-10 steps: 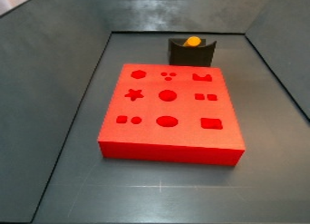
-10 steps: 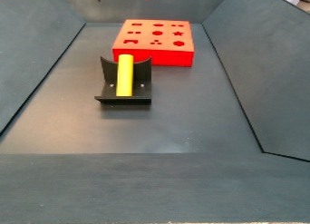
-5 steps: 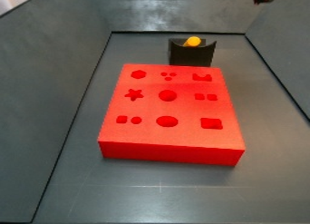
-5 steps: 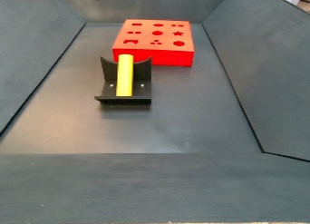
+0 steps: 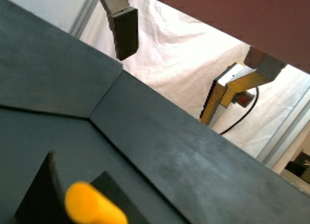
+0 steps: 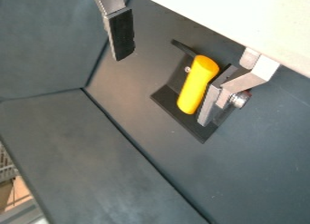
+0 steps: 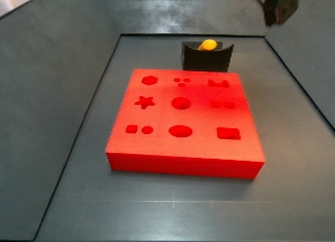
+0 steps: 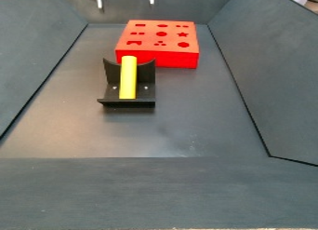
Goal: Pick up the oval object. Move up. Place the oval object on the fixture. Regrasp the oval object. Move to above the board. Insert the oval object.
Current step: Regrasp the oval object.
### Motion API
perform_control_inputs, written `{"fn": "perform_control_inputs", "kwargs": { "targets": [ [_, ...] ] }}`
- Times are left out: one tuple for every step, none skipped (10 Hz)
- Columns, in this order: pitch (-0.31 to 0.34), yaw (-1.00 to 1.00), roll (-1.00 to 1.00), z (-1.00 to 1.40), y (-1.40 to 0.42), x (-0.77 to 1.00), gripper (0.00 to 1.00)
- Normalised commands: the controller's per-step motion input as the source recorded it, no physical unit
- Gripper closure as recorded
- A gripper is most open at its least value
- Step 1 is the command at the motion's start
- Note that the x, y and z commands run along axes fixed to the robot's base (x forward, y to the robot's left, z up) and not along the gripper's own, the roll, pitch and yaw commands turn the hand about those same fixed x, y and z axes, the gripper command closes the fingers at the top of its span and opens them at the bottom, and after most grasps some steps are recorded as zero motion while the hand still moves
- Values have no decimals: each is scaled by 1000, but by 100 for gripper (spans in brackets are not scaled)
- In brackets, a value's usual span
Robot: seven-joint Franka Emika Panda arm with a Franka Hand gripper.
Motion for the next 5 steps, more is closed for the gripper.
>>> {"fn": "perform_control_inputs", "kwargs": {
  "targets": [
    [-45,163,88,-1000,63,60,0],
    [-83,140,79,-1000,60,68,0],
    [-114,100,74,-1000,55,74,0],
    [-125,67,73,-1000,51,83,0],
    [-123,26,72,-1000,45,96,0]
  ]
}}
